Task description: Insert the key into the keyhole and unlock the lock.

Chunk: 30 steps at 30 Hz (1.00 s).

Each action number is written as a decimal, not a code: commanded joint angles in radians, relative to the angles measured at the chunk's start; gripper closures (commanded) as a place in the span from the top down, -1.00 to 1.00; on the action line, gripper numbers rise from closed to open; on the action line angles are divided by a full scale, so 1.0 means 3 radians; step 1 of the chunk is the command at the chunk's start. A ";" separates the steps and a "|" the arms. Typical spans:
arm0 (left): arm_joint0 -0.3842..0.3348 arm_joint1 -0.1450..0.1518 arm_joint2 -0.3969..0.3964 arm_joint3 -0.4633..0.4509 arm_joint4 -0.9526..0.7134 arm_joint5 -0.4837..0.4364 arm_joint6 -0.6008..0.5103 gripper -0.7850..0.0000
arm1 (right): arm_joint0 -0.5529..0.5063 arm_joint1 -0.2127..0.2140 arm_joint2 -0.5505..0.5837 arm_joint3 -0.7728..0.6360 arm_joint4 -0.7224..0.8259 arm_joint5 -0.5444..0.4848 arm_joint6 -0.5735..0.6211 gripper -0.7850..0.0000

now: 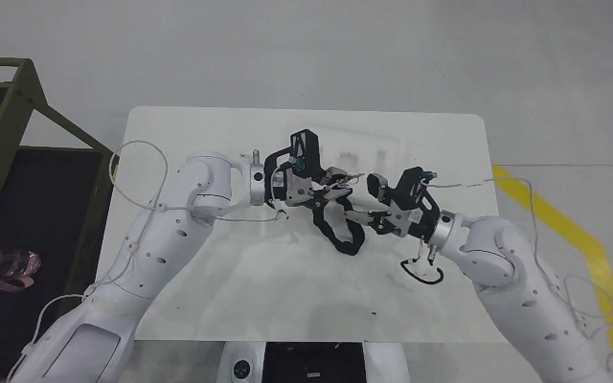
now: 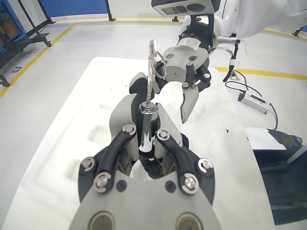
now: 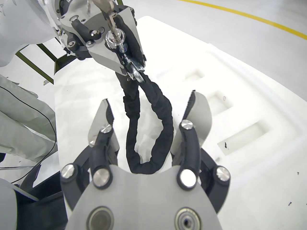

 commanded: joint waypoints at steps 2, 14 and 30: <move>-0.0025 -0.0018 0.0055 0.0008 -0.0013 0.0004 0.0010 -1.00 | 0.0034 -0.0017 -0.0057 0.0027 -0.0025 0.0015 -0.0034 1.00; -0.0058 -0.0064 0.0141 0.0105 -0.0091 0.0010 0.0102 -1.00 | 0.0085 -0.0078 -0.0166 0.0134 -0.0089 0.0153 -0.0245 -1.00; 0.0020 -0.0062 0.0017 0.0149 -0.0162 0.0045 0.0270 -1.00 | 0.0004 -0.0089 -0.0042 0.0131 -0.0209 0.0226 -0.0252 -1.00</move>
